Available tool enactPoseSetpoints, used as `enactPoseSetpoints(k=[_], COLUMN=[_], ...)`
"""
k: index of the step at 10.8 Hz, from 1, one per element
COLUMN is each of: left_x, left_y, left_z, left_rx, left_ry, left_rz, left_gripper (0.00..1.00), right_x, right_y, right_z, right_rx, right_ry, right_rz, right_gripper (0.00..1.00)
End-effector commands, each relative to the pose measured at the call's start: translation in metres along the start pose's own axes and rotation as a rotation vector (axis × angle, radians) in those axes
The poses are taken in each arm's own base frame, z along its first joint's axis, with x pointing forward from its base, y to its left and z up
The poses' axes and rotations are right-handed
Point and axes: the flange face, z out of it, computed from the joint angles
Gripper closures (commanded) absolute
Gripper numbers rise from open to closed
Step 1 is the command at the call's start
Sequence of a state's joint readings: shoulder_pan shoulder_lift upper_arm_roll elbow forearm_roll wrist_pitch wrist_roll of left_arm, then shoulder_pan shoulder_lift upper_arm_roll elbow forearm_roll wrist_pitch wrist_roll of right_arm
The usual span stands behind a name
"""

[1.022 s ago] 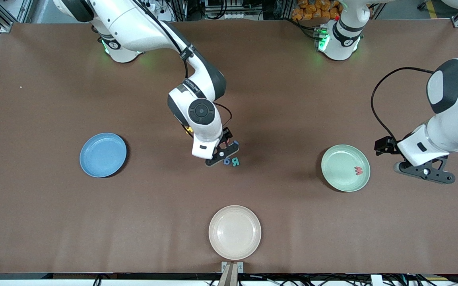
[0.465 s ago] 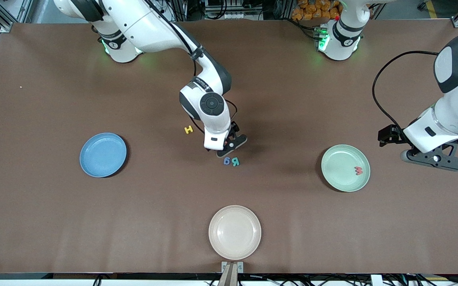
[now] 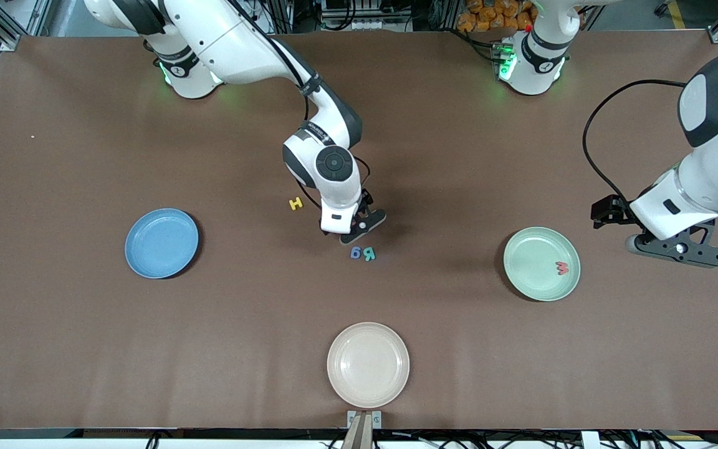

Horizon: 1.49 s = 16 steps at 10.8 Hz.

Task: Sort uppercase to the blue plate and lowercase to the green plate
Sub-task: 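Move the right gripper over the pink q while the left gripper withdraws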

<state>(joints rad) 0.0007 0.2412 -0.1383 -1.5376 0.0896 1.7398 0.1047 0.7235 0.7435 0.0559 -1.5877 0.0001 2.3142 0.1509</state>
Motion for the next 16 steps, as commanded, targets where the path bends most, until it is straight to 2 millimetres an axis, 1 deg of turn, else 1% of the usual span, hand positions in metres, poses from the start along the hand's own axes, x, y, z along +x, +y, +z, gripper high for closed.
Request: enactPoseSetpoints(k=[1,3,4,5,6,7,10,12,14,15,16], left_x=[-0.008,-0.013,-0.015,-0.017,-0.017,-0.020,-0.022,-0.022,-0.023,-0.023,-0.023], left_y=[0.005,0.005,0.006,0.010,0.013,0.008,0.008,0.012,0.012,0.013,0.013], left_z=[-0.005,-0.018,-0.028,-0.035,-0.036,-0.041,-0.045,-0.047,-0.049,-0.047,-0.046], left_rx=[-0.016,-0.013,-0.009,-0.005,0.001,0.001,0.000,0.001,0.000,-0.001,-0.001], left_ry=[-0.020,0.000,0.016,0.025,0.026,0.034,0.039,0.044,0.047,0.042,0.041], left_rz=[-0.012,-0.015,-0.019,-0.042,-0.060,-0.075,-0.083,-0.100,-0.105,-0.105,-0.105], left_gripper=[0.00,0.00,0.00,0.00,0.00,0.00,0.00,0.00,0.00,0.00,0.00], right_x=[-0.004,-0.006,-0.006,-0.005,-0.005,-0.005,-0.004,-0.003,-0.001,0.002,0.002], right_y=[-0.006,-0.012,-0.016,-0.017,-0.016,-0.016,-0.016,-0.017,-0.022,-0.025,-0.024], right_z=[0.012,0.022,0.024,0.028,0.031,0.034,0.032,0.026,0.018,0.013,0.014], right_rx=[-0.014,-0.015,-0.014,-0.012,-0.012,-0.012,-0.014,-0.023,-0.082,-0.118,-0.124], right_ry=[-0.006,-0.014,-0.006,0.003,0.006,0.003,0.005,0.012,0.032,0.052,0.054], right_rz=[-0.010,-0.018,-0.024,-0.024,-0.025,-0.025,-0.025,-0.036,-0.049,-0.053,-0.034], right_gripper=[0.00,0.00,0.00,0.00,0.00,0.00,0.00,0.00,0.00,0.00,0.00])
